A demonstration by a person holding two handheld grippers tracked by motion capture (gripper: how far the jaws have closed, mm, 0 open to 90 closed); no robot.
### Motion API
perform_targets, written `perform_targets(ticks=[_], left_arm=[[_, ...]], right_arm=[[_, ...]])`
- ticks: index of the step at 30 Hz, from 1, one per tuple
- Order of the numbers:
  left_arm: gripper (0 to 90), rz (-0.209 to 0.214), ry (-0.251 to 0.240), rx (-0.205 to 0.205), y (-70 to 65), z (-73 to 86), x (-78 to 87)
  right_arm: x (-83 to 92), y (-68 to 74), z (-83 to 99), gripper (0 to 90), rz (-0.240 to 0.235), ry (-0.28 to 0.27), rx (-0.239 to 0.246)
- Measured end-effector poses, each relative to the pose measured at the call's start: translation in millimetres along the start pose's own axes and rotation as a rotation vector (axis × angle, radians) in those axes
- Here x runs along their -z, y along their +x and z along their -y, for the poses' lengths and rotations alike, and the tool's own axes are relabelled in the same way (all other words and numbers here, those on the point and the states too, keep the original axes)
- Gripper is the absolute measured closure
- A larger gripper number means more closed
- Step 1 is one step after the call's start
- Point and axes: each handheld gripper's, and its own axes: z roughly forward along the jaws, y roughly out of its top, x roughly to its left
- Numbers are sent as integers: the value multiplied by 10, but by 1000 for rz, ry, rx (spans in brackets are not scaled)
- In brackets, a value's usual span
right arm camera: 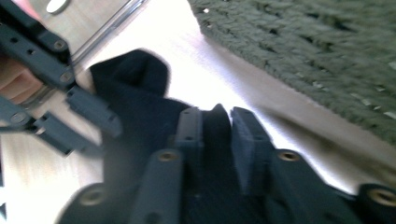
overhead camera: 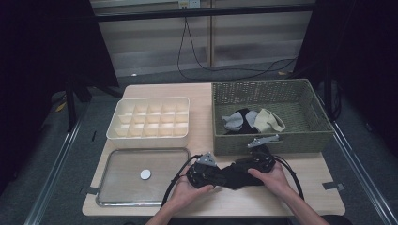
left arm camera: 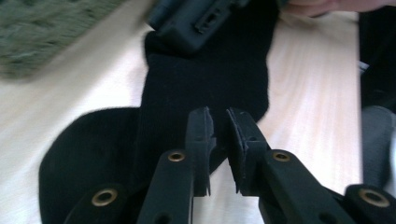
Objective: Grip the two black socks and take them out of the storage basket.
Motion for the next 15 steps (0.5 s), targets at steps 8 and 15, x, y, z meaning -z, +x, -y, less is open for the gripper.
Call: perform_targets(ticks=[8, 15], left_arm=[[783, 18, -3, 5, -25, -40, 36], [804, 93, -29, 17, -96, -117, -13]], right_arm=[[66, -3, -4, 874, -33, -31, -38], [160, 14, -31, 875, -57, -76, -41]])
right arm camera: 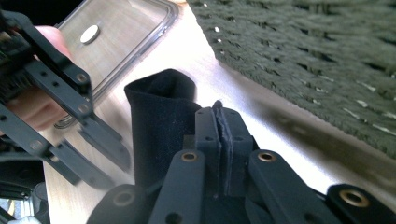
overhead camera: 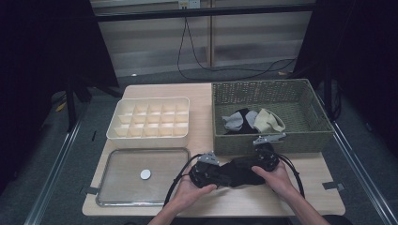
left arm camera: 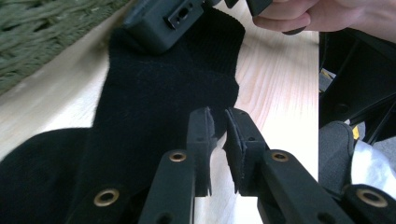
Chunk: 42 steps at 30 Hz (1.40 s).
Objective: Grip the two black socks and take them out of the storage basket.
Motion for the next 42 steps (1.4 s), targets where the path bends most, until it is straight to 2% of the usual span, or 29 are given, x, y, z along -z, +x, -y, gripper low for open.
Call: perform_targets(ticks=[1, 7, 10, 11, 12, 14, 17, 20, 21, 22, 23, 26, 29, 30, 31, 32, 33, 35, 36, 39, 42], left_arm=[[811, 16, -7, 8, -3, 0, -34], [830, 55, 34, -11, -58, -74, -185], [832, 51, 41, -14, -52, -90, -223], [832, 32, 50, -16, -44, -90, -222], [832, 43, 54, -15, -26, -89, -217], [832, 33, 28, 13, -2, -92, -204], [831, 31, 23, 11, 27, -111, -189], [830, 21, 29, 15, 39, -115, -210], [830, 3, 44, 7, 41, -118, -213], [829, 26, 29, 26, 43, -108, -228], [828, 26, 33, 37, 34, -108, -235], [825, 44, 46, 35, 5, -135, -236], [820, 53, 28, 33, -16, -145, -214], [819, 56, 20, 33, -25, -147, -234], [819, 40, 38, 17, -22, -153, -245], [818, 0, 63, -1, -22, -164, -260], [816, 14, 44, 20, -2, -156, -278], [816, -24, 64, 8, 25, -166, -276], [816, -6, 52, 22, 40, -170, -274], [813, -33, 65, 3, 24, -194, -236], [812, -37, 42, 27, 63, -176, -226]], right_arm=[[2, 2, -2, 875, 0, -2, 4], [75, 40, -30, 875, -22, -38, 8], [123, 66, -43, 875, -24, -53, 10], [131, 71, -45, 875, -27, -58, 17], [144, 85, -49, 874, -29, -60, 22], [165, 117, -55, 874, -28, -64, 29], [189, 165, -60, 873, -36, -74, 49], [186, 206, -52, 871, -37, -68, 58], [183, 221, -48, 869, -35, -66, 63], [184, 238, -41, 869, -39, -63, 67], [185, 256, -35, 869, -39, -62, 71], [207, 306, -26, 870, -67, -74, 56], [228, 343, -16, 868, -73, -76, 70], [235, 338, -14, 866, -86, -75, 56], [241, 331, -16, 866, -104, -80, 40], [248, 329, -19, 866, -106, -83, 31], [261, 341, -14, 863, -102, -83, 37], [280, 365, 18, 862, -104, -85, 37], [286, 383, 28, 861, -104, -81, 42], [290, 434, 67, 853, -105, -80, 55], [298, 472, 132, 843, -100, -66, 60]])
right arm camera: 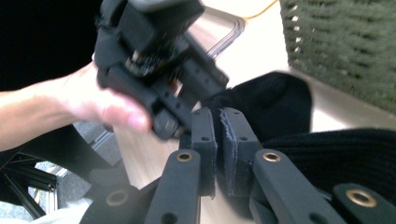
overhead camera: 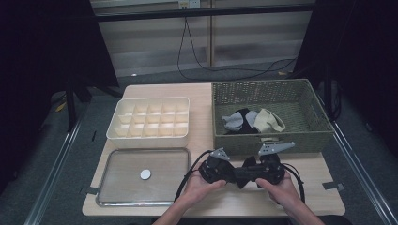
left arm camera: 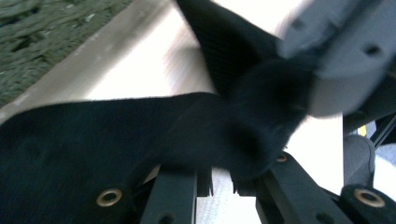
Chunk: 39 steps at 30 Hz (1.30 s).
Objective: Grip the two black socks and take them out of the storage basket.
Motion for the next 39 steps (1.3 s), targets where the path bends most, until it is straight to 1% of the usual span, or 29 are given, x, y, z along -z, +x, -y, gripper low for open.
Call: perform_targets(ticks=[1, 2, 3, 4, 5, 6, 8, 9, 10, 11, 13, 15, 16, 17, 18, 19, 20, 21, 24, 27, 28, 29, 30, 32, 33, 35, 36, 37, 39], left_arm=[[810, 17, -8, 6, 28, 10, 0], [809, 16, -15, 14, 33, 17, -2], [809, -2, -4, 5, 30, 19, 4], [807, 9, -6, 1, 33, 22, 5], [805, 2, 0, -8, 32, 20, 19], [803, -11, -1, -4, 26, 18, 27], [802, 5, -11, 4, 49, 20, 50], [800, -8, -19, 12, 53, 28, 61], [797, 15, -28, 16, 69, 36, 63], [793, -3, -17, 15, 78, 41, 83], [791, 2, -23, 21, 93, 61, 104], [787, -1, -22, 17, 99, 90, 156], [785, 1, -29, 24, 100, 115, 193], [785, -7, -31, 22, 104, 134, 229], [785, 3, -37, 27, 112, 159, 266], [785, 0, -31, 21, 117, 174, 302], [785, -23, -35, 27, 116, 205, 353], [786, -15, -38, 30, 130, 227, 396], [785, -34, -43, 30, 152, 277, 505], [784, -43, -78, 35, 181, 299, 637], [782, -51, -77, 31, 190, 289, 662], [779, -50, -87, 34, 198, 281, 678], [775, -55, -88, 28, 213, 271, 691], [775, -55, -97, 31, 233, 247, 703], [775, -53, -107, 41, 245, 238, 688], [773, -52, -85, 34, 271, 233, 648], [773, -69, -81, 37, 272, 232, 615], [773, -60, -69, 36, 295, 230, 587], [773, -55, -77, 43, 328, 218, 544]], right_arm=[[9, 9, 18, 835, 2, 1, 1], [22, 23, 42, 829, 2, -1, -8], [30, 31, 60, 830, -1, -2, -12], [39, 45, 91, 830, 0, 5, -10], [41, 55, 110, 828, 3, 8, -13], [44, 63, 138, 823, -2, 11, -12], [52, 80, 170, 806, 0, 11, -18], [56, 85, 184, 792, -6, 14, -23], [62, 91, 201, 774, -12, 13, -33], [63, 96, 209, 773, -16, 17, -38], [66, 106, 239, 766, -10, 26, -38], [66, 107, 288, 764, -9, 34, -48], [62, 106, 307, 760, -4, 37, -51], [52, 99, 340, 751, -4, 48, -57], [42, 98, 364, 737, 1, 59, -63], [34, 96, 385, 728, 4, 69, -61], [25, 95, 399, 725, 5, 73, -58], [12, 93, 414, 722, 7, 80, -59], [-5, 84, 420, 713, 18, 89, -51], [-8, 74, 431, 699, 20, 90, -56], [-10, 69, 438, 686, 16, 94, -51], [-10, 68, 441, 676, 17, 99, -54], [-7, 64, 443, 673, 15, 100, -55], [3, 59, 448, 666, 17, 98, -55], [10, 62, 450, 664, 21, 102, -60], [24, 62, 460, 655, 21, 99, -57], [42, 72, 469, 645, 23, 107, -58], [51, 77, 479, 638, 25, 105, -52], [101, 79, 513, 629, 38, 110, -53]])
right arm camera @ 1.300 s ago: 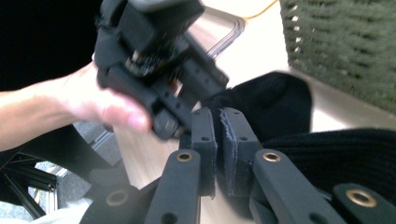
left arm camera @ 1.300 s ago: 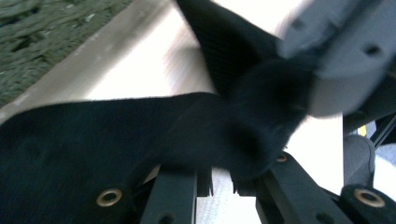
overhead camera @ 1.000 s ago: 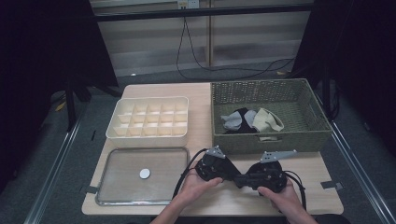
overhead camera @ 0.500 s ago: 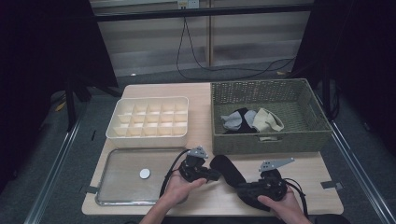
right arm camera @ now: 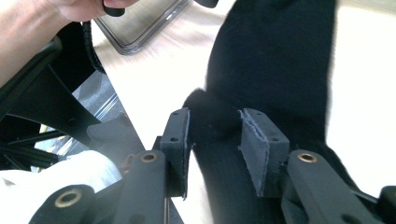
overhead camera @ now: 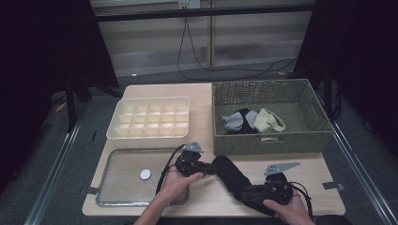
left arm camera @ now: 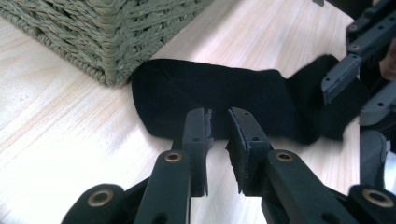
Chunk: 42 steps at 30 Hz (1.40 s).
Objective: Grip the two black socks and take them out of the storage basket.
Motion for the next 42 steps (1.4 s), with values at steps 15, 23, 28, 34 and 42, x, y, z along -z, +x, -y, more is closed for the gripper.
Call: perform_targets(ticks=[15, 23, 28, 34, 42], left_arm=[[825, 7, 114, -76, -7, -38, -274], [864, 15, 111, -52, 13, 22, -218], [852, 21, 116, -56, -27, 71, -177], [831, 6, 129, -65, -154, 138, -139], [806, 28, 130, -86, -343, 228, -137]], right_arm=[[11, -115, 19, 705, 71, 8, -12], [-11, -193, 1, 707, 120, 32, -6], [1, -244, -28, 698, 140, 32, 0], [22, -351, -128, 684, 199, 39, 2], [11, -459, -206, 685, 228, 23, -1]])
